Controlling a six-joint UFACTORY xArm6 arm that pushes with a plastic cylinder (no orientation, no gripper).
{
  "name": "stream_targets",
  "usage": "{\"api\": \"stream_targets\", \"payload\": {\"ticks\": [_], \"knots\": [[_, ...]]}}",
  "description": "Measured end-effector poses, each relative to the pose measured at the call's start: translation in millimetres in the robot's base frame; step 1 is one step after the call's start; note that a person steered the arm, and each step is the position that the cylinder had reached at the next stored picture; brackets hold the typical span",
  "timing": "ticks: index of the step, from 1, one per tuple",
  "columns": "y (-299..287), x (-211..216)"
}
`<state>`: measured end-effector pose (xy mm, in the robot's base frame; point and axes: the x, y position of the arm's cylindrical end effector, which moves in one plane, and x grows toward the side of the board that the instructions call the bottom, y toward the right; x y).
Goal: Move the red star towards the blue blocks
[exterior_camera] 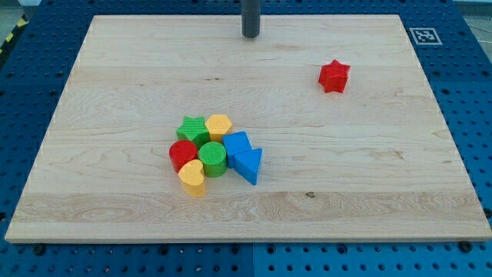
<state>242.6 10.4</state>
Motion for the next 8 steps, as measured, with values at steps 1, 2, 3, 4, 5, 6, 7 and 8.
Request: {"api": "stream_targets", "payload": {"ticks": [1,2,3,4,5,6,7,8], "knots": [[14.8,0.0],[15.1,0.0],[15.1,0.0],[18.0,0.0],[30.1,0.0],[30.1,0.0],[31.6,0.0],[46.4,0.0]]}}
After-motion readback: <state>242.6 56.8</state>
